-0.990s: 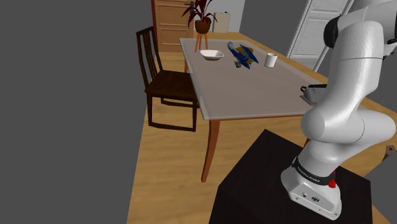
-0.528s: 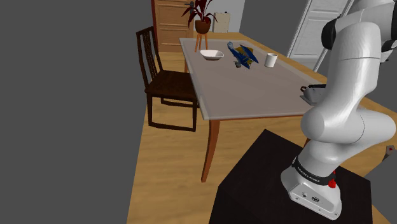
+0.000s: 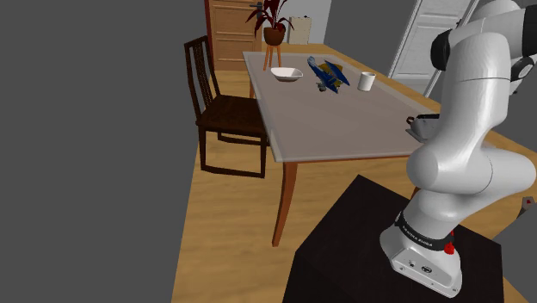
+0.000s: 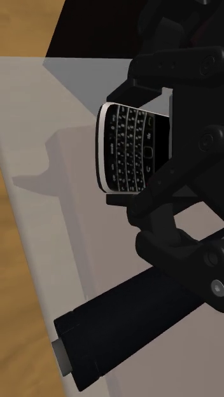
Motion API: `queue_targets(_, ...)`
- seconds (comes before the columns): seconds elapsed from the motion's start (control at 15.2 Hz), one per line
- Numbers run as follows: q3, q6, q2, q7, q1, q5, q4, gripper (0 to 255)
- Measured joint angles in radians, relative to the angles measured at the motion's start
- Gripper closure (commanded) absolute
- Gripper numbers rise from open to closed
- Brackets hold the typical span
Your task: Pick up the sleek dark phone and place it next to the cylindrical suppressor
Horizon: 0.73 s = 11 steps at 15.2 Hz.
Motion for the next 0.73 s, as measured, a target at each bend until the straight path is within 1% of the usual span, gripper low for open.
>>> queue_targets(0.26, 0.018, 0.039, 0.023, -0.013, -0.009, 0.022, -0.022, 255)
queue_targets(0.66, 0.021, 0.045, 0.026, -0.016, -0.010, 0.026, -0.026, 255)
queue_targets(0.73, 0.021, 0.045, 0.026, -0.016, -0.010, 0.026, -0.026, 0)
